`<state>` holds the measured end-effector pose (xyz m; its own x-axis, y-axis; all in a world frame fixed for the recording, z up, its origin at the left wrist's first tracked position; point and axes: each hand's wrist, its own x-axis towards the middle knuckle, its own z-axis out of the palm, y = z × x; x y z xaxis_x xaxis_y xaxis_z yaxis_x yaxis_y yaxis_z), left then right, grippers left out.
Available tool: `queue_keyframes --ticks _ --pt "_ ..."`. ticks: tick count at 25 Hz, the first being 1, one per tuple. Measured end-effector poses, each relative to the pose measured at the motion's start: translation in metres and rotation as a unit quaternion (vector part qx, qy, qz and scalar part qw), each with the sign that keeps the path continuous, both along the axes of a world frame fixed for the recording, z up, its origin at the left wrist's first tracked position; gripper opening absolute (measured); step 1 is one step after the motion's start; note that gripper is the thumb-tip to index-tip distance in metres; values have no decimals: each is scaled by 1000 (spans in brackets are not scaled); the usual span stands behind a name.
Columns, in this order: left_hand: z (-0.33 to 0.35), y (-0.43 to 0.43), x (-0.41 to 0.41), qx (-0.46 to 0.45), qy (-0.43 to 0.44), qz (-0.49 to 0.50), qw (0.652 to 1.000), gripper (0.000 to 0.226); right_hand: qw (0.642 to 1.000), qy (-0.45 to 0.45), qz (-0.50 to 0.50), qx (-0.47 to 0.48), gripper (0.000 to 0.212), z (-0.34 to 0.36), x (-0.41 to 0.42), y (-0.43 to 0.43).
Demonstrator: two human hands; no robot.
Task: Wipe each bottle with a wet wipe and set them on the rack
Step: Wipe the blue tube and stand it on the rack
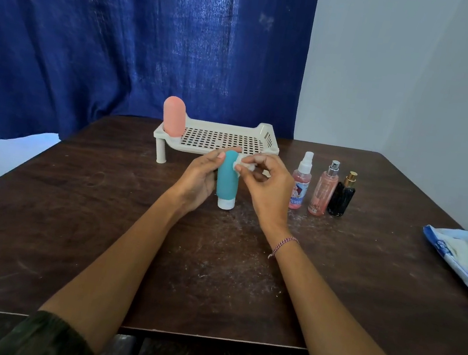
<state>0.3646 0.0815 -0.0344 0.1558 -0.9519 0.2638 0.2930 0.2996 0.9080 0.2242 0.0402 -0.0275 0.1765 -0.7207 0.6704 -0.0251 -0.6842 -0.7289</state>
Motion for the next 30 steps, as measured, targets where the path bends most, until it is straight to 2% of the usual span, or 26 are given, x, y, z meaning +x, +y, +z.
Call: queue_keyframes --ticks 3,7,13,18,24,27,30 --pt "0 0 0 -7 8 -16 1000 36 1000 2 4 -10 30 0 1 2" --pt "0 1 1 -10 24 -26 999 35 995 45 -3 -89 22 -1 2 4" --pt "0 4 -1 -2 5 -47 999 34 995 30 -82 -38 22 1 -3 -9" --pt "-1 4 2 -19 14 -58 998 34 995 40 -55 -69 24 0 0 -1" --pt "-1 4 9 -30 72 -88 993 36 985 86 15 -150 14 -2 3 12" --pt "0 6 10 -24 92 -67 993 37 980 126 38 -150 13 -3 5 15" --pt "2 6 9 -21 115 -56 992 36 986 119 -1 -120 14 -2 4 13"
